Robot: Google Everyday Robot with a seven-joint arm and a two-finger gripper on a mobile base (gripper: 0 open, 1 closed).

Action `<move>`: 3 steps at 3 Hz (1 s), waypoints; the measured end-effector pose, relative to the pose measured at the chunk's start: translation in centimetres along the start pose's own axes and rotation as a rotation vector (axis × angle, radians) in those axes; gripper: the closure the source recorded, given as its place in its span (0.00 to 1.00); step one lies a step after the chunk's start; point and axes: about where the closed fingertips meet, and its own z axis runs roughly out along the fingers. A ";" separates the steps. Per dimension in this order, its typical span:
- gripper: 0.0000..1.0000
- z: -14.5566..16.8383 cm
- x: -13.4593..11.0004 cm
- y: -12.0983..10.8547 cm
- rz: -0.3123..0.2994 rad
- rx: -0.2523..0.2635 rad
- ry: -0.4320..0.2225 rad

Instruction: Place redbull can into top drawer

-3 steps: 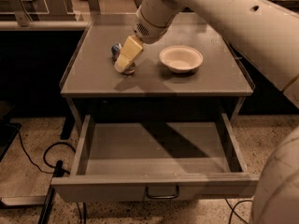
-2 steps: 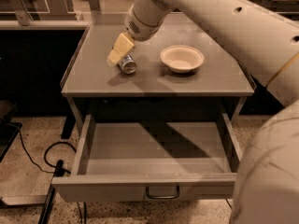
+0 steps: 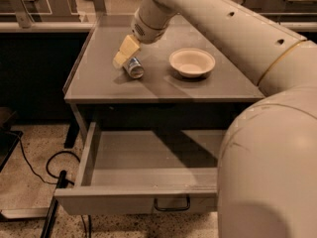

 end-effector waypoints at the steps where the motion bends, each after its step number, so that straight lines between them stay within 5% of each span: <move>1: 0.00 2.0 -0.9 0.3 0.026 -0.018 0.001; 3: 0.00 5.3 -0.9 0.3 0.065 -0.028 0.017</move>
Offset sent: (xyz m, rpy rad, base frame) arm 0.0277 0.0359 -0.0363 0.0491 0.0532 -0.0391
